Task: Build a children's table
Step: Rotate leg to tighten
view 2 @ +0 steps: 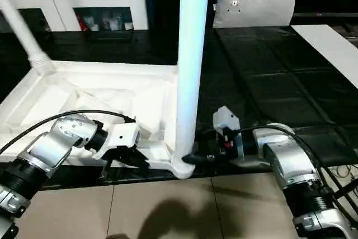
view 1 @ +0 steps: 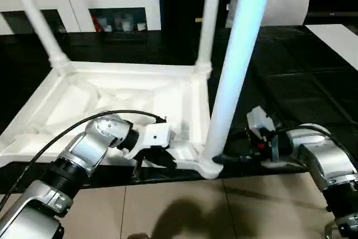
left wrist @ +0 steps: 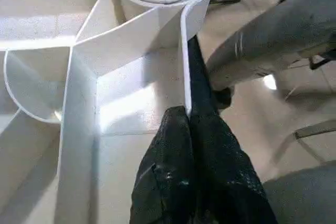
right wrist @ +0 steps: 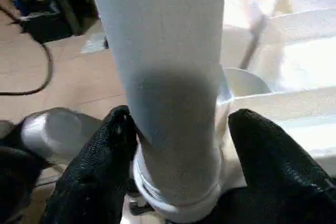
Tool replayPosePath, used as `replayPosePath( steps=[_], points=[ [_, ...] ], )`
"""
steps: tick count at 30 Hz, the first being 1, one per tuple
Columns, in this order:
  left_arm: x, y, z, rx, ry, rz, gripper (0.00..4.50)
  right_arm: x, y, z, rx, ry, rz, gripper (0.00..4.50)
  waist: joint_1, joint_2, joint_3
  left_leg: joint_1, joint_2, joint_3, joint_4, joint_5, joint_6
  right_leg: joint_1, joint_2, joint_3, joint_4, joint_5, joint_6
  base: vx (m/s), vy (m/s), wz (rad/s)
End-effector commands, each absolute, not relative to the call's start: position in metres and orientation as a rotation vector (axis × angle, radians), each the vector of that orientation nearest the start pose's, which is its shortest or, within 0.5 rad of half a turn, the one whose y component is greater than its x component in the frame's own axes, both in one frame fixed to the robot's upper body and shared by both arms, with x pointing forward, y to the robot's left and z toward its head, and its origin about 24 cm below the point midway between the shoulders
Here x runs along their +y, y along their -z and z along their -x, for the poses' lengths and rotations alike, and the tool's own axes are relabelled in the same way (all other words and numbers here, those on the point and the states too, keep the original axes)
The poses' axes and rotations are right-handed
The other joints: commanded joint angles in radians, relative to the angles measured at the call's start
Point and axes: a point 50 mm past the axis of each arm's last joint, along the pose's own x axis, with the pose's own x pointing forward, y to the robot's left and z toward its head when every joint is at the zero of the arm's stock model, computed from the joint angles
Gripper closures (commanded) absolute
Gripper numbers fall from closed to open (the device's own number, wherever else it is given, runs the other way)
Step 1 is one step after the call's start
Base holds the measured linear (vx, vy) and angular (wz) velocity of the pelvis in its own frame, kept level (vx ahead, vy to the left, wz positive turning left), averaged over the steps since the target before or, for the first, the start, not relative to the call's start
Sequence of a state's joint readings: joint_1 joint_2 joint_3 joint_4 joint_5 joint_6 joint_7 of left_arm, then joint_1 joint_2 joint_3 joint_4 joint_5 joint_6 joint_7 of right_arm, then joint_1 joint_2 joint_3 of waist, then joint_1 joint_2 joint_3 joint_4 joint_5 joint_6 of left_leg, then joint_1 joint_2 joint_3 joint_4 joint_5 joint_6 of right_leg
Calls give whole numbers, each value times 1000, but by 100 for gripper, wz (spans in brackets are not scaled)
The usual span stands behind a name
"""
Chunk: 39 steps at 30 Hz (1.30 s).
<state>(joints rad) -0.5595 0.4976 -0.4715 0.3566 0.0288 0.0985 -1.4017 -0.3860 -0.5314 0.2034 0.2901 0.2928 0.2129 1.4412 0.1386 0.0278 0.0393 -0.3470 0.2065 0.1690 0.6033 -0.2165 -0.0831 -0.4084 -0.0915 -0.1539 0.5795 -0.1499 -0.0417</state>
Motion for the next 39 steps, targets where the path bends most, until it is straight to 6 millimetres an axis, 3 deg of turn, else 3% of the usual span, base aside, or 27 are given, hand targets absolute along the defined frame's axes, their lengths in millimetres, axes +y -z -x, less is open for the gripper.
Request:
replayPosePath(
  steps=[1,3,13,17,20,22,23,27,28,29,30,34,36,39],
  points=[
    [114,-63,-282,497,1746,-673,450,-167,-74,-275,353,-1552,124,181,-6,-9,-69,-2,33,-2,-65,-87,89,64,-66,65,-63,-318,-115,0,0,0],
    [114,-62,-282,499,1743,-667,450,-166,-72,-274,358,-1557,114,211,-2,-10,-69,0,35,-2,-66,-89,85,63,-66,66,-61,-308,-120,0,0,0],
    [118,-60,-280,510,1660,-503,450,-163,-70,-273,336,-1496,37,255,-5,-12,-69,-5,31,-2,-66,-79,79,67,-66,65,-61,-314,-113,0,0,0],
    [115,-58,-284,516,1509,-424,450,-155,-63,-284,340,-1305,21,257,-14,-14,-65,-4,27,-2,-68,-94,62,66,-65,62,-69,-360,-94,0,0,0],
    [110,-58,-288,513,1417,-363,450,-148,-56,-297,359,-1127,9,257,-37,-15,-60,-8,20,-5,-71,-119,45,70,-63,54,-81,-430,-66,0,0,0],
    [101,-58,-295,507,1300,-294,450,-137,-49,-311,385,-927,-12,258,-64,-15,-58,-8,13,-8,-70,-139,28,72,-63,46,-90,-476,-46,0,0,0],
    [101,-58,-295,507,1300,-294,450,-137,-49,-311,385,-927,-12,259,-71,-15,-58,-6,13,-6,-69,-143,24,70,-63,47,-92,-482,-41,0,0,0],
    [86,-59,-306,490,1150,-242,450,-123,-42,-325,415,-704,-49,259,-101,-14,-59,-7,4,-5,-63,-147,39,66,-57,42,-101,-501,-28,0,0,0],
    [74,-63,-316,453,1030,-196,450,-113,-37,-331,413,-578,-101,259,-106,-11,-59,-3,5,-4,-63,-146,40,61,-57,42,-104,-497,-32,0,0,0],
    [69,-65,-319,438,996,-185,450,-109,-36,-332,406,-555,-110,259,-106,-9,-59,1,4,-4,-61,-150,37,58,-57,40,-105,-500,-35,0,0,0],
    [62,-67,-324,415,949,-173,450,-102,-35,-333,389,-535,-141,203,-101,-8,-63,3,4,-5,-61,-148,40,61,-58,40,-105,-490,-35,0,0,0],
    [54,-69,-324,407,955,-175,450,-95,-37,-337,356,-516,-171,168,-92,-7,-69,-5,15,-7,-66,-99,68,66,-61,52,-86,-364,-74,0,0,0],
    [56,-69,-323,407,968,-211,450,-97,-42,-336,320,-554,-147,146,-85,-8,-71,-7,18,-7,-65,-70,85,70,-61,56,-71,-284,-106,0,0,0],
    [64,-67,-324,412,964,-233,450,-104,-47,-332,274,-621,-111,123,-78,-9,-70,-7,18,-5,-66,-64,98,73,-62,59,-66,-252,-125,0,0,0]
  ],
)
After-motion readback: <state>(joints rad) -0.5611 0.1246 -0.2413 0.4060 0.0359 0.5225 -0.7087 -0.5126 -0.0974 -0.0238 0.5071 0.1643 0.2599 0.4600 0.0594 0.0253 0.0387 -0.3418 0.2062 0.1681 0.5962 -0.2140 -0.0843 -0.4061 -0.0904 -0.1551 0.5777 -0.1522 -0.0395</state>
